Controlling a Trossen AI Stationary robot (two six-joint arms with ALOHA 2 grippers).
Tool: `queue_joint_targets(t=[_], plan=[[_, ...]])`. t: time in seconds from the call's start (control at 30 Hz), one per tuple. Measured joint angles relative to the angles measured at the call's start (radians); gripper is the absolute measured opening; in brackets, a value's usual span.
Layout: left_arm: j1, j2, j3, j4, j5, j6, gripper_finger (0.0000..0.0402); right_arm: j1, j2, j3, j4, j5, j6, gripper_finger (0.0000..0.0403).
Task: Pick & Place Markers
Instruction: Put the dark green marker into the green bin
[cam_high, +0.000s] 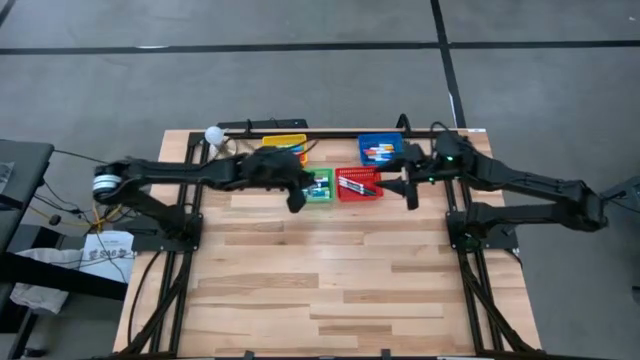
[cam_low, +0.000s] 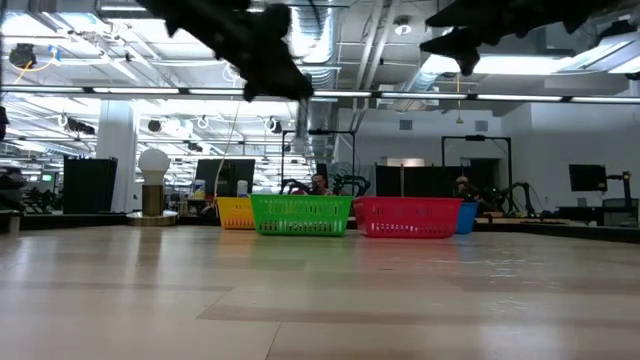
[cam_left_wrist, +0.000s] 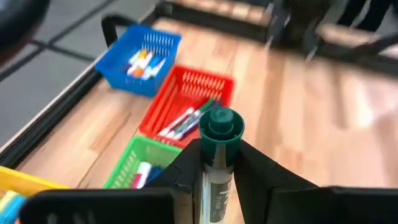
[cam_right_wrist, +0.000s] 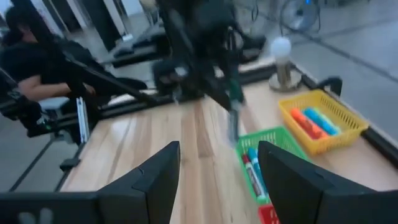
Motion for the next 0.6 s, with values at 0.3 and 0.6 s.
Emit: queue_joint_targets(t=[0.3, 0.6], plan=[[0.068, 0.261, 0.317, -0.360, 0.021, 0.237, 0.0065, -0.010, -0.127, -0.052, -0.007, 0.051, 0.017, 0.0204], [0.108, 0.421, 0.494, -0.570, 0.074, 0.407, 0.0065, -0.018, -0.133, -0.052, -0.016, 0.059, 0.043, 0.0205]])
